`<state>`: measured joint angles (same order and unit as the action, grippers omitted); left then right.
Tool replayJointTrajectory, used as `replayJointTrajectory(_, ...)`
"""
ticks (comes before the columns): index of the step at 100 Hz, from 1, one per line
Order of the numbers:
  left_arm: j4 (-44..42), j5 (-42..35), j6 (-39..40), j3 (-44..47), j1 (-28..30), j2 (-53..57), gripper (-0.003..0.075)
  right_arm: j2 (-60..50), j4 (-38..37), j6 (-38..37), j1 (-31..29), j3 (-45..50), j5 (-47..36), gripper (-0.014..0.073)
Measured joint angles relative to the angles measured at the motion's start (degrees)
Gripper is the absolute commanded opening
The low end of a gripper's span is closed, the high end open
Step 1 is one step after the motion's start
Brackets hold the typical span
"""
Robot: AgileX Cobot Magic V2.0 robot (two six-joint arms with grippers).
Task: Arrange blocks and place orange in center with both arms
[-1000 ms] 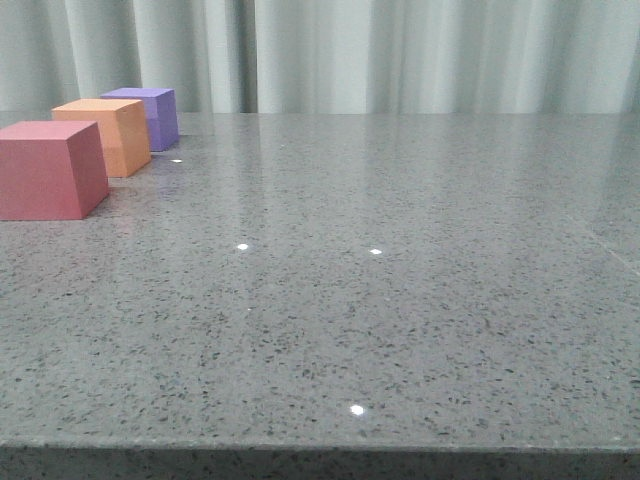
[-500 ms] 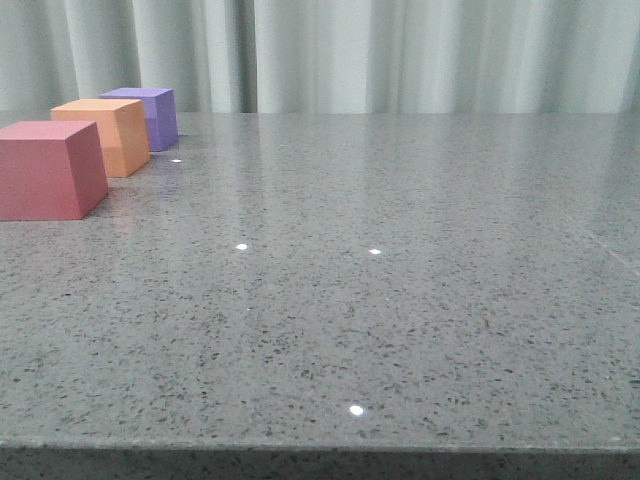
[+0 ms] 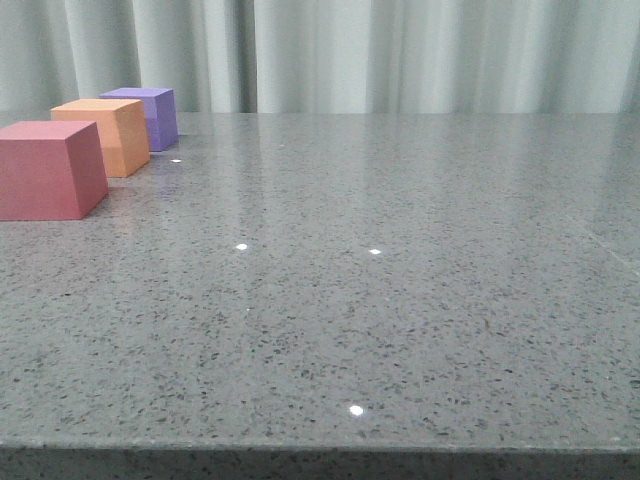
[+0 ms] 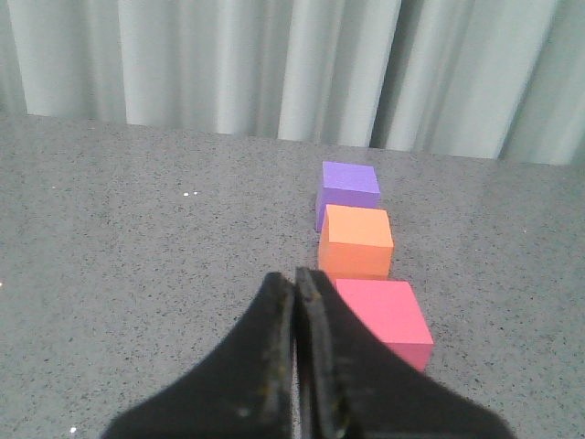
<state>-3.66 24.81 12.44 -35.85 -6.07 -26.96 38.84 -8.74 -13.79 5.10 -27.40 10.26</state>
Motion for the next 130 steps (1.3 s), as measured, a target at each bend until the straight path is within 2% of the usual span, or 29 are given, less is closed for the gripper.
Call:
replayJointTrajectory(22,0.0,0.0,0.0,0.2,0.0,0.0,-0.0020,0.0,0.0,0.0,0.0,0.0,0.0,-0.0069)
replayJointTrajectory(37,-0.3,-4.0,0.0,2.7,0.0,0.1,-0.0020,0.0,0.0,0.0,0.0,0.0,0.0,-0.0069)
replayJointTrajectory(59,-1.4,-10.9,0.0,11.6,0.0,4.7,-0.0020,0.0,0.0,0.0,0.0,0.0,0.0,-0.0069)
replayJointTrajectory(104,-3.9,-12.5,0.0,30.0,0.0,23.4,-0.0020,0.0,0.0,0.0,0.0,0.0,0.0,-0.0069)
replayJointTrajectory(130,-4.1,-18.8,0.0,36.1,0.0,27.1,-0.0020,0.0,0.0,0.0,0.0,0.0,0.0,-0.0069)
